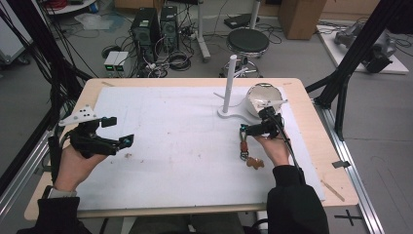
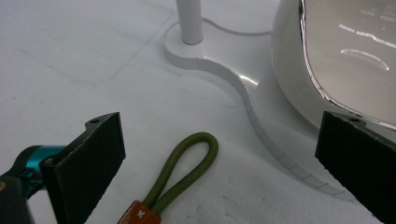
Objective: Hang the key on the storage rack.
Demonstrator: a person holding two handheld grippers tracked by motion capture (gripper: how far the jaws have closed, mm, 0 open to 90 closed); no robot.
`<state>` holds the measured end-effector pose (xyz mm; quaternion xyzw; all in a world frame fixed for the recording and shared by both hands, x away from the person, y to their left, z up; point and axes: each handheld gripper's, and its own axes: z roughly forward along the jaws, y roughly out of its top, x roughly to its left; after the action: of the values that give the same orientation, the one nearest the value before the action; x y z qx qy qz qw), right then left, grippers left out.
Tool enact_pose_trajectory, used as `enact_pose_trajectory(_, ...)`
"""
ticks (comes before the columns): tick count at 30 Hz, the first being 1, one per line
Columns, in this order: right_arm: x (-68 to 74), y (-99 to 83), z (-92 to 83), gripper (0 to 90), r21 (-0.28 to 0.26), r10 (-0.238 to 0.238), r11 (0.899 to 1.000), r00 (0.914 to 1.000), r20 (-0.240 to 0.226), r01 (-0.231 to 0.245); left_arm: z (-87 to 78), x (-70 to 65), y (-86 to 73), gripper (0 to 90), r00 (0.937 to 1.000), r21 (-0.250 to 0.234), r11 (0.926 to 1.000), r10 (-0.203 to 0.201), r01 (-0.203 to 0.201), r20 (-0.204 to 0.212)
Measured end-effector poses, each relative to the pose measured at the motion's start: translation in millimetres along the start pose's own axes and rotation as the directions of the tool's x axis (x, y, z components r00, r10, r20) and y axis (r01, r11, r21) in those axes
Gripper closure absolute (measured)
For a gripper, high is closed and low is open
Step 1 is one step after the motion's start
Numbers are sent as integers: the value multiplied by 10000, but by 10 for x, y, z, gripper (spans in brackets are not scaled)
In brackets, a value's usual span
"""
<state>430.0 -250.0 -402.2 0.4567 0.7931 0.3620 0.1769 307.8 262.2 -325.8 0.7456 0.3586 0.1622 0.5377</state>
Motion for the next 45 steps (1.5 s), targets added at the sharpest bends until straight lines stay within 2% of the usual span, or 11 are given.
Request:
enact_pose_trajectory(4,-42,-35,124,8,422,452,9981,9990,-42,-450,-27,2,-7,17,10000,-24,10000,13,-13,-32)
enact_pose_trajectory(6,-51,-47,153,9,599,490,9970,9987,105,-496,-39,0,-11,17,10000,-64,10000,-8,7,-70)
enact_pose_trajectory(11,-56,-57,166,61,709,767,9944,9966,286,-785,-39,7,-33,17,9999,34,10000,-48,48,-133)
enact_pose_trajectory(12,-53,-62,173,78,787,756,9938,9966,334,-780,-34,10,-37,17,9999,63,10000,-23,24,-139)
enact_pose_trajectory(14,-37,-77,196,177,980,897,9909,9956,283,-921,-31,9,-41,17,9998,95,9999,-64,65,-166)
enact_pose_trajectory(17,0,-91,245,227,1224,1010,9871,9946,224,-1030,-21,6,-45,17,9999,99,9999,-54,56,-133)
enact_pose_trajectory(23,36,-99,308,419,1182,1178,9859,9930,97,-1181,-20,20,-47,17,9999,115,9999,-74,76,-146)
enact_pose_trajectory(25,41,-96,311,443,1094,1179,9869,9929,148,-1188,-19,21,-49,17,9998,133,9999,-97,100,-182)
enact_pose_trajectory(33,20,-96,288,559,1028,1467,9842,9890,-174,-1442,-13,29,-65,17,9995,204,9996,-179,184,-247)
enact_pose_trajectory(43,-25,-112,294,608,1226,1777,9776,9831,-442,-1712,-4,36,-77,17,9994,280,9994,-174,182,-298)
enact_pose_trajectory(45,-33,-117,300,685,1325,1807,9758,9827,-410,-1739,2,42,-86,17,9994,268,9995,-183,191,-303)
